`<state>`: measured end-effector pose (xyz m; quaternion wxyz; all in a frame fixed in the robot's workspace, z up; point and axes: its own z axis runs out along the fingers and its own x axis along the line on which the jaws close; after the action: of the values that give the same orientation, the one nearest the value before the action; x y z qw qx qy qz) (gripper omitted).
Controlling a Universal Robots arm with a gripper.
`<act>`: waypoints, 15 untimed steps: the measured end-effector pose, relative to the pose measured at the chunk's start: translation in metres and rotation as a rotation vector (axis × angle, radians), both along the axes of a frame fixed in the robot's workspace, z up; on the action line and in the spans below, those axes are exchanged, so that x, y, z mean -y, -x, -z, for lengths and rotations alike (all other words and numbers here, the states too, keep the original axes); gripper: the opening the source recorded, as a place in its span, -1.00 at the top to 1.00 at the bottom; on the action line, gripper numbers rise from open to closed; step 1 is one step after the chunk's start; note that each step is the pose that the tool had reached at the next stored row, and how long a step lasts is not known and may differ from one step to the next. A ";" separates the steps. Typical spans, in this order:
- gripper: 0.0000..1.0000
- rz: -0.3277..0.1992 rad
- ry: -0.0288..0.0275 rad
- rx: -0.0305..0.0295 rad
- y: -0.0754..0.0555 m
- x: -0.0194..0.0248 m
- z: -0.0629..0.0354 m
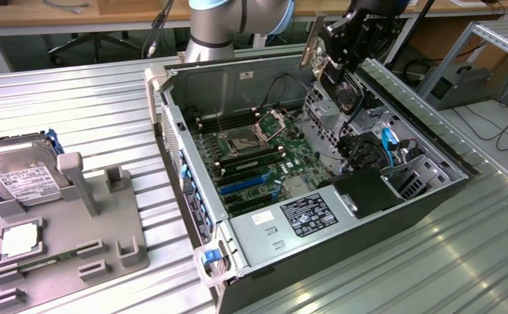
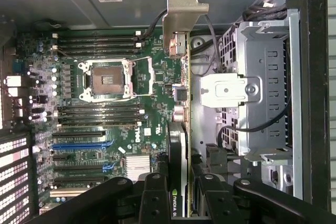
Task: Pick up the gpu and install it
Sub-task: 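Insert the gpu into the slot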
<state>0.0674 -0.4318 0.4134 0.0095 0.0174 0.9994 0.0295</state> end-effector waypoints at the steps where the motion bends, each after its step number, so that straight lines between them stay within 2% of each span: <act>1: 0.46 0.000 0.0000 0.0000 0.000 0.0000 0.0000; 10: 0.46 -0.010 0.0000 0.0000 0.000 0.0000 0.0004; 11: 0.46 -0.022 0.0000 0.0000 0.000 0.0000 0.0006; 15: 0.46 -0.126 0.0000 0.0000 0.000 -0.0001 0.0023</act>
<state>0.0674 -0.4317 0.4111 0.0077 -0.0457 0.9985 0.0300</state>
